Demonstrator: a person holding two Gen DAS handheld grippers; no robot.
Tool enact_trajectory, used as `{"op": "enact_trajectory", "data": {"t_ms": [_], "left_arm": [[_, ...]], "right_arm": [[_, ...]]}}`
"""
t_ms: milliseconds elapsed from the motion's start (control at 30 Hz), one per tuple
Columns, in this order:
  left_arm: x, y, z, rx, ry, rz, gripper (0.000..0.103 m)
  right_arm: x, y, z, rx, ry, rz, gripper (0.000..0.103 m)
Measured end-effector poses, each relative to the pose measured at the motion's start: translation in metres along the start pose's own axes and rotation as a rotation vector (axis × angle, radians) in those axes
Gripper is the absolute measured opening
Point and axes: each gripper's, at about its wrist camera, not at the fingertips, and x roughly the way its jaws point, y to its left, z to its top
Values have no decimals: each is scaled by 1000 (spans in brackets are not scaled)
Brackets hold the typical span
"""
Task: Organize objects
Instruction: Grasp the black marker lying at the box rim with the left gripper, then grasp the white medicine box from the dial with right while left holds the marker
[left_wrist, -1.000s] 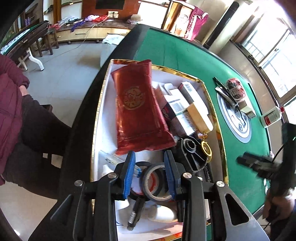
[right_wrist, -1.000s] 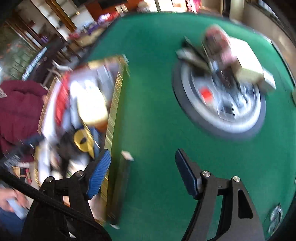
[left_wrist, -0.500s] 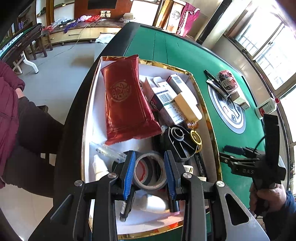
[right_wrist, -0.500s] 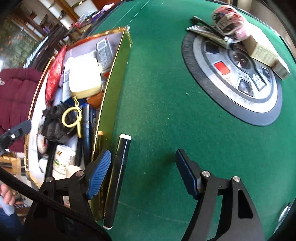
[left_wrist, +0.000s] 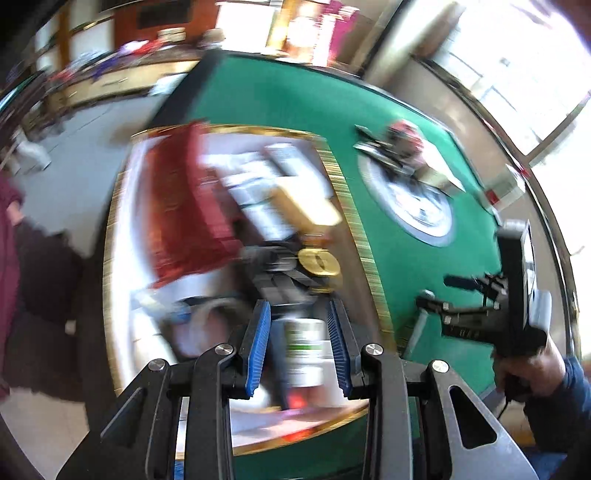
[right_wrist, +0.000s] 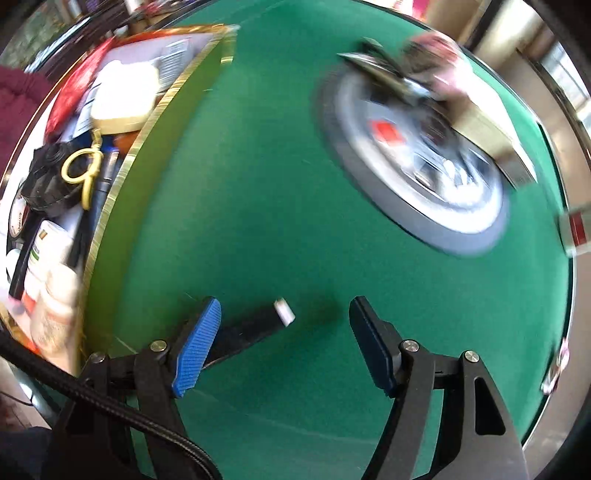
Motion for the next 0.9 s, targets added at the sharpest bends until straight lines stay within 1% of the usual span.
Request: {"op": "enact_trajectory", "data": {"t_ms": [33,100,167,233,267,300,367,433,567,667,700,733,833,900], "left_arm": [[1,-10,1,31,3,-17,28],[12,-44,1,127,32,-60,28],[30,-82,-1,245,83,-89,28],[50,-113,-7,334,139,-94,28],[64,-127,-11,379,185,-69,28],[75,-139,-16,418,211,-27,28],[91,-153,-21,455,245,14,28],[103,-158,-23,464,265,52,27],[121,-160,-26,435,297,67,27],[127,-159,-27,399,285,94,25],[128,-159,-27,389,281,100,15],[128,-159,-28,380,265,110,12],[127,-162,-34,349,249,126,12],[127,-163,-37,340,241,146,12]], "right_arm": [[-10,-14,-5,49,-26,39,72],[-29,-38,-15,141,-76,87,72],[-44,-62,-27,221,-113,126,72],[-51,-73,-37,268,-124,147,72],[-53,-81,-43,283,-121,156,72],[-51,-86,-42,289,-118,158,72],[-53,-95,-47,307,-121,157,72],[-56,-106,-59,322,-120,167,72],[-54,-128,-71,349,-125,187,72],[-58,-142,-71,347,-139,194,72],[-60,-148,-67,341,-144,198,72],[-62,-152,-64,335,-149,199,72],[-66,-165,-43,291,-173,185,72],[-69,-176,-15,240,-200,157,72]]}}
